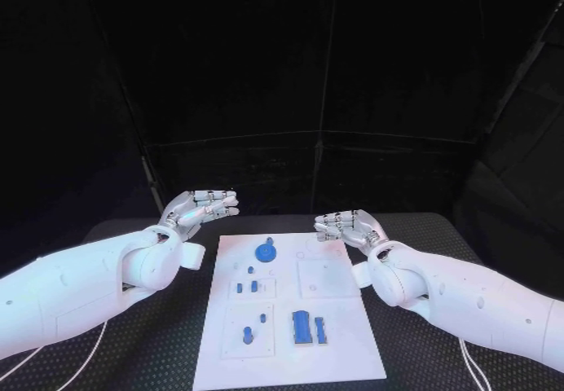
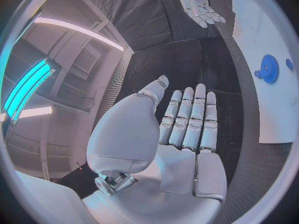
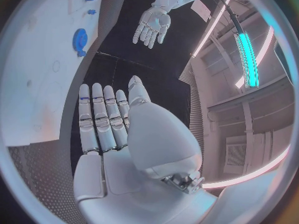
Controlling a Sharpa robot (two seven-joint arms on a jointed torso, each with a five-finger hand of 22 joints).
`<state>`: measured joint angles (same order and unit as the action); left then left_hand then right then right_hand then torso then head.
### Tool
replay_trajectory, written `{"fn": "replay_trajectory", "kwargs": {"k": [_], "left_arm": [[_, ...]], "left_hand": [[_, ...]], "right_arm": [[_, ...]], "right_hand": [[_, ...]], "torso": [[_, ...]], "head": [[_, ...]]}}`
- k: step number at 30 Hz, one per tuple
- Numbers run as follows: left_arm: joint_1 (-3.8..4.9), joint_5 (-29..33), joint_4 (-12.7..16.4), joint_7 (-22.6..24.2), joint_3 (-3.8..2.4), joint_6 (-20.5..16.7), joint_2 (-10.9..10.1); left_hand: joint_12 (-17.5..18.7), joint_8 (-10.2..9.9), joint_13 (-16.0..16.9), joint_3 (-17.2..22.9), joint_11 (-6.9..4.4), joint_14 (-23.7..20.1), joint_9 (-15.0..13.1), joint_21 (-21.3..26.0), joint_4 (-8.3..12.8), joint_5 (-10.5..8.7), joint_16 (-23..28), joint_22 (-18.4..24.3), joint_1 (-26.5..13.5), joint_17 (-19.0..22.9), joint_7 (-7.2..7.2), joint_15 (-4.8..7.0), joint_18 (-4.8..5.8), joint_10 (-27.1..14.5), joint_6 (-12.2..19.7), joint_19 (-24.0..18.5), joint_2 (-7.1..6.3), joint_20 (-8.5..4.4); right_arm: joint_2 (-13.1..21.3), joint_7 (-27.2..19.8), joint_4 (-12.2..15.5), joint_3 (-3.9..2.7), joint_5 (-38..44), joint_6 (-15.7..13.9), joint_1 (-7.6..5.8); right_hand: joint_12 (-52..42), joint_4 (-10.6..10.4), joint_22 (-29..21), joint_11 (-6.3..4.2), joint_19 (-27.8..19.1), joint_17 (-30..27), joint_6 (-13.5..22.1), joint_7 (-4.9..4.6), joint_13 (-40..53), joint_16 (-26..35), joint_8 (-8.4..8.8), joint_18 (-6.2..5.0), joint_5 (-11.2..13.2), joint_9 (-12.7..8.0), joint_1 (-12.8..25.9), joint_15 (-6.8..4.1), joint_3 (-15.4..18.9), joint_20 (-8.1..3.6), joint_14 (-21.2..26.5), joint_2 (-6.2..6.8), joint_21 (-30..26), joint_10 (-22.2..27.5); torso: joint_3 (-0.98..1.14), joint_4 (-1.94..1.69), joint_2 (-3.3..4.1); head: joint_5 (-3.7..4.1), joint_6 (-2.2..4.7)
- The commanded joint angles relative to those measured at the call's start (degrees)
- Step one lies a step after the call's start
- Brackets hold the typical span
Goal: Assemble the parts on the task board
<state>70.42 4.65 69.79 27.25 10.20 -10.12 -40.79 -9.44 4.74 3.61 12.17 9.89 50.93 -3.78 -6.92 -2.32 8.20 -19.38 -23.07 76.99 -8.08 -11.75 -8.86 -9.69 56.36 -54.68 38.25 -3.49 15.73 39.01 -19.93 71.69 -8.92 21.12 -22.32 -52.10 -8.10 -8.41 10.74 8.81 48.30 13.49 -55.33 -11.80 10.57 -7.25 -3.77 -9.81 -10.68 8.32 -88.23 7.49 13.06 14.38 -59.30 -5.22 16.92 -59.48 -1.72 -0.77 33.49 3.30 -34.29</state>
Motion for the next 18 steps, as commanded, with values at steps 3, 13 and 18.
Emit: {"fn": "replay_trajectory", "kwargs": {"k": [3, 13, 18], "left_arm": [[-0.22, 2.17, -1.36, 4.38, -0.06, -4.65, 1.86], [-1.97, -0.32, 2.86, 1.16, -1.79, -6.84, 0.43], [-4.50, -1.64, 8.15, 1.59, -4.36, -15.14, -0.90]], "left_hand": [[2.99, -1.12, -0.05, -1.75, 1.62, -1.66, 0.10, 1.76, 0.11, 0.14, 5.73, 2.34, 0.18, 2.19, 0.72, -1.47, -0.49, -2.20, 1.19, -1.39, 0.72, 0.91], [9.44, -4.74, -3.61, -6.84, -4.17, -26.36, 3.78, 6.92, 2.32, -4.03, 12.45, 12.69, -38.50, 8.08, 6.24, 3.71, 3.90, -29.33, 28.00, -19.84, 3.49, -7.41], [9.44, -4.74, -3.61, -7.86, -5.29, -31.15, 3.78, 6.92, 2.32, -8.20, 13.83, 14.72, -45.99, 8.08, 7.32, 4.73, 5.04, -34.60, 33.20, -23.44, 3.49, -9.03]], "right_arm": [[-2.39, -5.59, -3.28, -0.31, -5.05, 3.31, -0.10], [0.29, -3.74, 3.07, 2.15, -6.69, -5.09, -2.06], [2.87, -6.66, 10.33, 5.39, -13.58, -13.08, -4.93]], "right_hand": [[2.06, 1.76, -2.62, 0.47, 1.46, -3.85, -0.13, -0.02, -4.40, 3.05, 0.15, -0.77, -0.02, -2.23, 2.05, 0.29, -0.62, 0.16, -1.53, -0.28, -3.73, -0.67], [8.10, 8.41, -6.61, -4.17, -23.39, -8.56, 27.53, 5.85, -10.57, 7.25, 3.77, 3.92, 5.31, -8.32, 44.96, -7.49, -6.87, -7.10, 28.84, 5.22, -10.24, 29.34], [8.10, 8.41, -10.74, -8.81, -28.35, -13.49, 33.07, 7.04, -10.57, 7.25, 3.77, 4.88, 6.38, -8.32, 53.58, -7.49, -8.14, -8.55, 34.91, 5.22, -11.56, 35.33]], "torso": [[0.06, -0.35, -0.06], [1.33, 0.58, -1.80], [1.72, 0.77, -2.31]], "head": [[0.12, 1.29], [-2.55, 0.12], [-3.30, -0.08]]}}
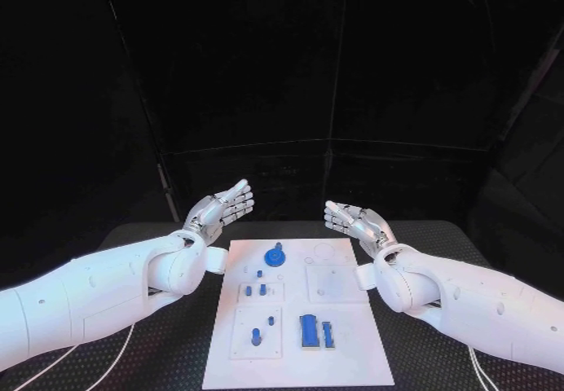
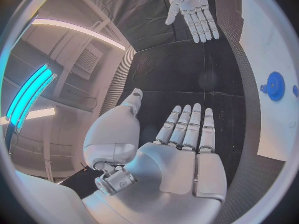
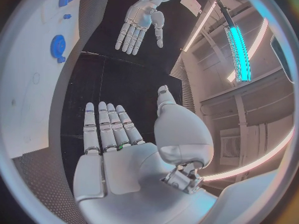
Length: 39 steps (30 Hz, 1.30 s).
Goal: Assemble the parts on the task board
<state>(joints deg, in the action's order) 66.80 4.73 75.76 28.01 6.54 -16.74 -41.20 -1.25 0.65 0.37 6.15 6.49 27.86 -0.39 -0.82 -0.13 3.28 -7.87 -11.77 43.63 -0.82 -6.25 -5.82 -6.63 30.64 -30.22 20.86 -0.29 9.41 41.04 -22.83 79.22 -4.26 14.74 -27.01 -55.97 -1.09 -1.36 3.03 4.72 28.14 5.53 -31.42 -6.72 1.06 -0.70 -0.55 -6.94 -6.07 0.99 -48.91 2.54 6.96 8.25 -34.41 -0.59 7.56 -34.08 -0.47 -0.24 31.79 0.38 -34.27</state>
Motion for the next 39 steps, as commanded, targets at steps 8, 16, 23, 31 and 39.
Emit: {"fn": "replay_trajectory", "kwargs": {"k": [8, 16, 23, 31, 39], "left_arm": [[-4.97, -3.87, 10.73, 1.50, -4.86, -21.93, -2.63], [-6.61, -4.72, 14.14, 1.78, -6.51, -27.28, -3.48], [-6.63, -4.73, 14.20, 1.78, -6.54, -27.38, -3.49], [-6.63, -4.73, 14.20, 1.78, -6.54, -27.38, -3.49], [-6.63, -4.73, 14.20, 1.78, -6.54, -27.38, -3.49]], "left_hand": [[1.25, -0.65, -0.37, -6.15, -6.49, -13.79, 0.39, 0.82, 0.13, -3.28, 7.87, 5.82, -21.54, 0.82, 6.25, 5.82, 6.63, -15.14, 14.93, -10.32, 0.29, -4.64], [1.25, -0.65, -0.37, -6.15, -6.49, -17.75, 0.39, 0.82, 0.13, -3.28, 7.87, 7.51, -27.77, 0.82, 6.25, 5.82, 6.63, -19.50, 19.22, -13.36, 0.29, -9.41], [1.25, -0.65, -0.37, -6.15, -6.49, -20.15, 0.39, 0.82, 0.13, -3.28, 7.87, 11.77, -31.55, 0.82, 6.25, 5.82, 6.63, -22.17, 21.86, -15.16, 0.29, -9.41], [1.25, -0.65, -0.37, -6.15, -6.49, -22.32, 0.39, 0.82, 0.13, -3.28, 7.87, 11.77, -35.03, 0.82, 6.25, 5.82, 6.63, -24.65, 24.28, -16.61, 0.29, -9.41], [1.25, -0.65, -0.37, -6.15, -6.49, -23.85, 0.39, 0.82, 0.13, -3.28, 7.87, 11.77, -37.42, 0.82, 6.25, 5.82, 6.63, -26.25, 25.91, -20.86, 0.29, -9.41]], "right_arm": [[3.39, -6.66, 10.00, 3.93, -14.04, -16.30, -3.90], [3.65, -6.96, 10.74, 4.26, -14.74, -17.11, -4.19], [3.65, -6.96, 10.74, 4.26, -14.74, -17.11, -4.19], [3.65, -6.96, 10.74, 4.26, -14.74, -17.11, -4.19], [3.65, -6.96, 10.74, 4.26, -14.74, -17.11, -4.19]], "right_hand": [[1.09, 1.36, -3.03, -4.72, -13.81, -5.53, 15.37, 6.72, -1.06, 0.70, 0.55, 2.92, 6.07, -0.99, 24.07, -2.54, -6.96, -4.09, 16.92, 0.59, -7.56, 16.80], [1.09, 1.36, -3.03, -4.72, -17.79, -5.53, 19.92, 6.72, -1.06, 0.70, 0.55, 6.94, 6.07, -0.99, 31.02, -2.54, -6.96, -8.25, 21.84, 0.59, -7.56, 21.61], [1.09, 1.36, -3.03, -4.72, -20.19, -5.53, 22.67, 6.72, -1.06, 0.70, 0.55, 6.94, 6.07, -0.99, 35.30, -2.54, -6.96, -8.25, 24.81, 0.59, -7.56, 24.57], [1.09, 1.36, -3.03, -4.72, -22.47, -5.53, 25.16, 6.72, -1.06, 0.70, 0.55, 6.94, 6.07, -0.99, 39.16, -2.54, -6.96, -8.25, 27.56, 0.59, -7.56, 27.30], [1.09, 1.36, -3.03, -4.72, -23.95, -5.53, 26.86, 6.72, -1.06, 0.70, 0.55, 6.94, 6.07, -0.99, 41.97, -2.54, -6.96, -8.25, 29.43, 0.59, -7.56, 29.16]], "torso": [[0.47, 0.24, -0.61], [0.47, 0.24, -0.61], [0.47, 0.24, -0.61], [0.47, 0.24, -0.61], [0.47, 0.24, -0.61]], "head": [[-0.38, -0.11], [-0.38, -0.11], [-0.38, -0.11], [-0.38, -0.11], [-0.38, -0.11]]}}
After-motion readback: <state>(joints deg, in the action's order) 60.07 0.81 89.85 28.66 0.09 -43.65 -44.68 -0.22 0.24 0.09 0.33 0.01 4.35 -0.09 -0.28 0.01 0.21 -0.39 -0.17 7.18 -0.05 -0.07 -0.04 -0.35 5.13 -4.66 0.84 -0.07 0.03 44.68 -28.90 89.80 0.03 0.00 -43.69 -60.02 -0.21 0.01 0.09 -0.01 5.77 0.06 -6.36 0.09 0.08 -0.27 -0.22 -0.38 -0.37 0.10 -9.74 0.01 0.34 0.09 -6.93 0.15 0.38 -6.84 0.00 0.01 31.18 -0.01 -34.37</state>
